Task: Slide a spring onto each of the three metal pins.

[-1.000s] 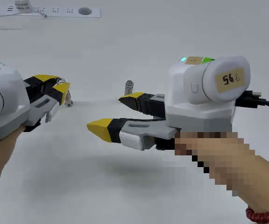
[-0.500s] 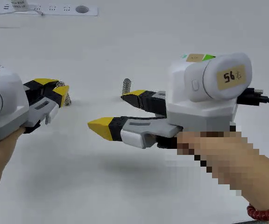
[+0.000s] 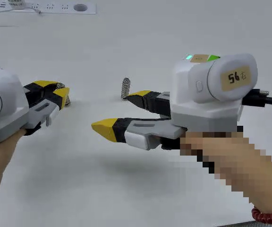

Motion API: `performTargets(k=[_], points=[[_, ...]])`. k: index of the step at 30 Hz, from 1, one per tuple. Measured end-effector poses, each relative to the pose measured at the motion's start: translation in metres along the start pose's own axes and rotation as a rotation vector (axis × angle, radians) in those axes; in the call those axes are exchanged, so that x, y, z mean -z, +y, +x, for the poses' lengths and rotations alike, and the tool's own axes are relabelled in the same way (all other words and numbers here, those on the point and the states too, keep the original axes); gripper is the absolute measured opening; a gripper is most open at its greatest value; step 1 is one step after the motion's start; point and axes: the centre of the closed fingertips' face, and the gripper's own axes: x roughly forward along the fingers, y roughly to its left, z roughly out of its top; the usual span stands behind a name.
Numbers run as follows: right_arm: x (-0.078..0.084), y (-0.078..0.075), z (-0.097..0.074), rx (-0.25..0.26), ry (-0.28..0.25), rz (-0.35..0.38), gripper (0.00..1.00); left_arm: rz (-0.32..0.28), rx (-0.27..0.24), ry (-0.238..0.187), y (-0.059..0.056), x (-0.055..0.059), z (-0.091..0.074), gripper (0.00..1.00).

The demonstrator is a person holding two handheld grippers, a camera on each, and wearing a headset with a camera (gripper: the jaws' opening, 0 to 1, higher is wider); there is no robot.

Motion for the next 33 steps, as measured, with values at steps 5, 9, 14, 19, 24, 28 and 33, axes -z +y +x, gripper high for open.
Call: performTargets(k=[5,9,14,19,24,28,33], points=[[0.001,-0.007,-0.006,0.019,0.007,-0.001,0.58,0.008,0.0,-0.002,0.001,-0.003,-0.004,0.16],[0.002,-0.014,-0.014,0.037,0.008,-0.007,0.59,0.001,0.009,-0.001,0.001,-0.007,-0.008,0.21],[0.004,-0.023,-0.026,0.062,0.011,-0.016,0.6,-0.011,0.025,-0.003,-0.002,-0.014,-0.016,0.29],[0.006,-0.032,-0.04,0.087,0.011,-0.01,0.62,-0.011,0.042,-0.006,-0.007,-0.02,-0.025,0.37],[0.007,-0.038,-0.053,0.104,0.007,-0.007,0.65,-0.028,0.062,0.002,-0.015,-0.021,-0.038,0.49],[0.009,-0.04,-0.062,0.114,0.012,-0.018,0.68,-0.028,0.083,0.012,-0.022,-0.021,-0.049,0.55],[0.011,-0.04,-0.07,0.123,0.014,-0.027,0.71,-0.029,0.098,0.015,-0.028,-0.021,-0.063,0.61]])
